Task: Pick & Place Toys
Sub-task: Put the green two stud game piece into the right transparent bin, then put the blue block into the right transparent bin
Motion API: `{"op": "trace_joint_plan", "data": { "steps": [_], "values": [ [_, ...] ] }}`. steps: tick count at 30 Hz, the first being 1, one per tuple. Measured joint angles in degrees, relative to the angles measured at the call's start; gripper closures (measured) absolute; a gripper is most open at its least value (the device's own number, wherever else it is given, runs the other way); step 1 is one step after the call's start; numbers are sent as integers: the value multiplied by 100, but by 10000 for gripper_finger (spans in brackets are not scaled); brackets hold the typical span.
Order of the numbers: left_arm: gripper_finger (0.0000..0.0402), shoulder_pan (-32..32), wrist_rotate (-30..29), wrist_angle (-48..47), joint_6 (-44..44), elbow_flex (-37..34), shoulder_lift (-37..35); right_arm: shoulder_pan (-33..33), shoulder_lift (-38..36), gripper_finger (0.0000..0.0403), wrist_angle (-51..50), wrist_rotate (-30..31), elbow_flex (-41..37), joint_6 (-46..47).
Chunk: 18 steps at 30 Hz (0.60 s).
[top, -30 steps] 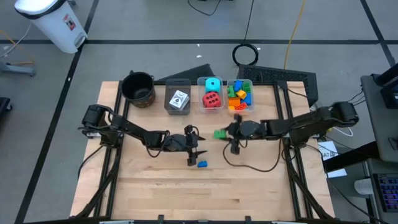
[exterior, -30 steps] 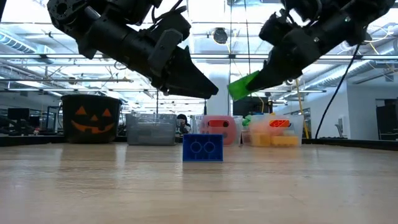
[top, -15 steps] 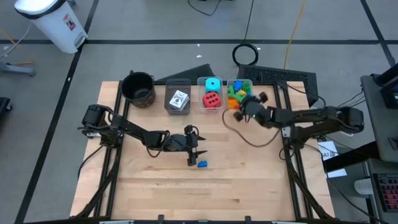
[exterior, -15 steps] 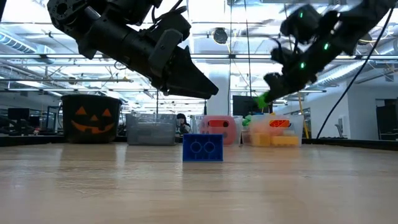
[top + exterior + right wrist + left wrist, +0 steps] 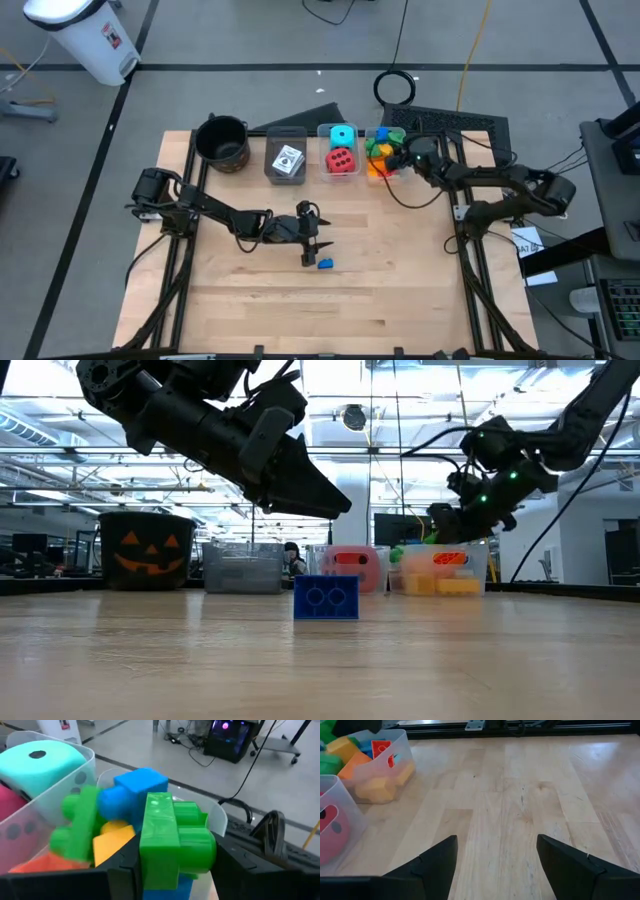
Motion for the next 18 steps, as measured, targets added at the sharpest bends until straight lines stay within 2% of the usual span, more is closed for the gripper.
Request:
{"op": "trace_joint_plan", "data": {
  "steps": [3, 7, 13, 18],
  "values": [
    [123, 0, 0, 2, -14, 0, 0, -74, 231, 245, 293, -4, -12, -178],
    [123, -2, 2, 2, -16, -1, 0, -41, 213, 193, 354, -203, -16, -210],
    [123, -2, 4, 4, -18, -2, 0, 166, -257, 100, 317, -841, -25, -339],
    [123, -14, 37, -82, -144, -2, 0, 542, -823, 56, 151, -1308, -25, -490]
  ]
}}
